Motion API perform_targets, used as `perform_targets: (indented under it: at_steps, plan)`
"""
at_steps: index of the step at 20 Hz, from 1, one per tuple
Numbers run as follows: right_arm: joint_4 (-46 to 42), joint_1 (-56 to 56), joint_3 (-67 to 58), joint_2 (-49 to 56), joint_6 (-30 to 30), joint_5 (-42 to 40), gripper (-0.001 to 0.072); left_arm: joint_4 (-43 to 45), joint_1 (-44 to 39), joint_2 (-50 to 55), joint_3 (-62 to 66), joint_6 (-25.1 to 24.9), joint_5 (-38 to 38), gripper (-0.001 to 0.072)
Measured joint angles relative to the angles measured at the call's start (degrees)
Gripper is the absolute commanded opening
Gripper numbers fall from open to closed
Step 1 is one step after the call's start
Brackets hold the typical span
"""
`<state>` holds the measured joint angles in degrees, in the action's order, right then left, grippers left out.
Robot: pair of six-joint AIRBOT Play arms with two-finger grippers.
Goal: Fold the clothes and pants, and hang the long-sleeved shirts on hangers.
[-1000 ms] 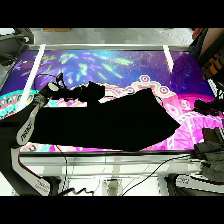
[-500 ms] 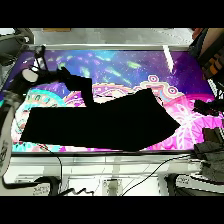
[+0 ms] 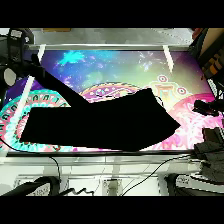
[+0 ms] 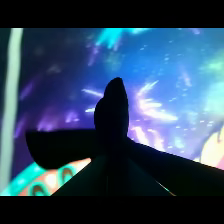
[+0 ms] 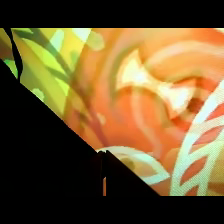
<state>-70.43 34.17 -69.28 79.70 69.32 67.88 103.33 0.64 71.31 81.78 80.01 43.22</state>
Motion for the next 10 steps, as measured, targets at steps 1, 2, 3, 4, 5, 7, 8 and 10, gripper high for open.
perform_targets:
  at_steps: [1, 2, 3, 4, 5, 7, 8, 10]
  plan:
    - [0.0, 0.0, 0.0, 0.0, 0.0, 0.0, 0.0016, 2.6, 0.3, -0.1, 0.0, 1.3, 1.3, 0.0007]
    - [0.0, 0.0, 0.0, 0.0, 0.0, 0.0, 0.0016, 4.9, 0.8, -0.2, 0.0, 2.8, 2.8, 0.0007]
    - [0.0, 0.0, 0.0, 0.0, 0.0, 0.0, 0.0016, 6.4, 1.3, -0.3, 0.0, 4.0, 4.4, 0.0007]
    - [0.0, 0.0, 0.0, 0.0, 0.0, 0.0, 0.0016, 7.7, 1.9, -0.2, 0.0, 5.0, 6.4, 0.0007]
    - [0.0, 0.0, 0.0, 0.0, 0.0, 0.0, 0.0016, 8.7, 2.4, 0.1, 0.0, 5.6, 8.3, 0.0006]
    - [0.0, 0.0, 0.0, 0.0, 0.0, 0.0, 0.0016, 10.0, 3.4, 1.4, 0.0, 6.7, 12.8, 0.0006]
    - [0.0, 0.0, 0.0, 0.0, 0.0, 0.0, 0.0016, 10.4, 3.7, 2.6, 0.0, 7.0, 15.0, 0.0006]
    - [0.0, 0.0, 0.0, 0.0, 0.0, -0.3, 0.0016, 10.9, 3.8, 5.7, 0.0, 7.3, 17.9, 0.0008]
